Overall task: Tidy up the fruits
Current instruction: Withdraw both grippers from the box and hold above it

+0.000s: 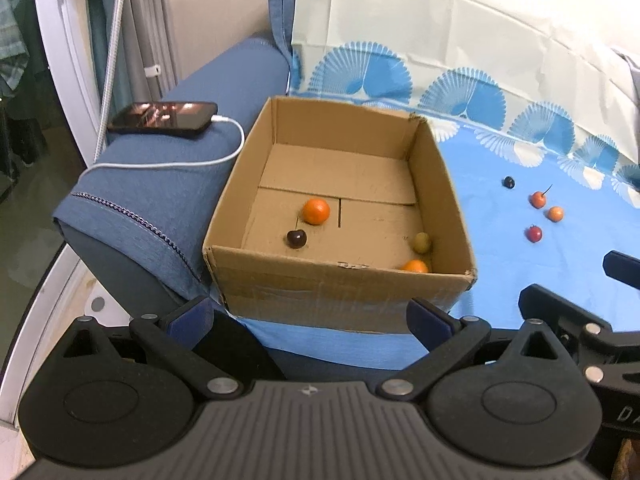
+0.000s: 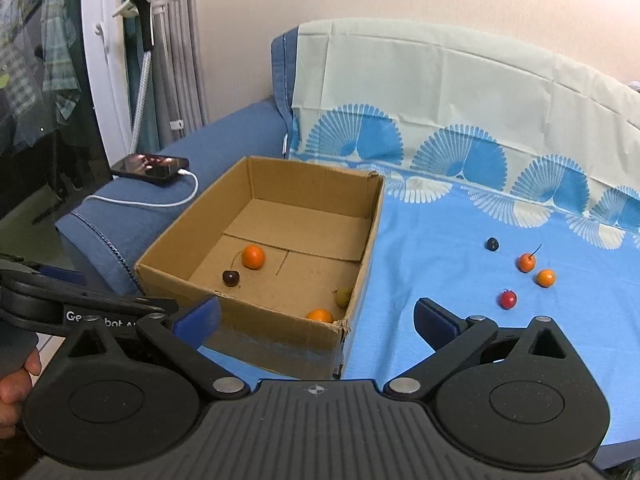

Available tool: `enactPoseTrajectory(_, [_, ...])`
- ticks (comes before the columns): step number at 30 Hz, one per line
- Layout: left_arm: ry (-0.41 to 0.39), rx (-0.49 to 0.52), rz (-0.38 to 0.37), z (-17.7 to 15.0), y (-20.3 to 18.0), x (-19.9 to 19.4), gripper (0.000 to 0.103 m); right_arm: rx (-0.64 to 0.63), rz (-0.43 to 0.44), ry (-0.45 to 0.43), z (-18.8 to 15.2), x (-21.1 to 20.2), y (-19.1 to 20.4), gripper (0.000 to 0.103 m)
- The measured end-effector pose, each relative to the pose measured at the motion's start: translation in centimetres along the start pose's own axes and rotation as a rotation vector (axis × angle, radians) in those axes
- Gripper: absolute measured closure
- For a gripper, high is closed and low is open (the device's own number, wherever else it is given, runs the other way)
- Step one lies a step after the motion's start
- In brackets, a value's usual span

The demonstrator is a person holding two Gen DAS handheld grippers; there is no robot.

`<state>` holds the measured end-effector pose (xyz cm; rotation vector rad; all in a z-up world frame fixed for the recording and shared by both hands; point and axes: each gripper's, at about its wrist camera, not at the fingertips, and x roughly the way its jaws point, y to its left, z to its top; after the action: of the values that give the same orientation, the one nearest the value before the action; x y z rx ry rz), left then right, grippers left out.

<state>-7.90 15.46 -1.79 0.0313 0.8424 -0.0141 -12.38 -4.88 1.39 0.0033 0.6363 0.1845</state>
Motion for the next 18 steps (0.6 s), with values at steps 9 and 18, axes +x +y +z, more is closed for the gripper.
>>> enactPoseTrajectory(9, [-0.047,0.021,0.003,-0.3,-0.7,-2.1,0.0,-0.005,0.006,-0.05,-0.2,-2.1,0.2,0.001])
enactPoseTrajectory(18, [-0.061,0.026,0.005,-0.4,-0.8,-2.7,0.0,-0.009,0.008,-0.069,-0.3,-2.7,0.3,0.001])
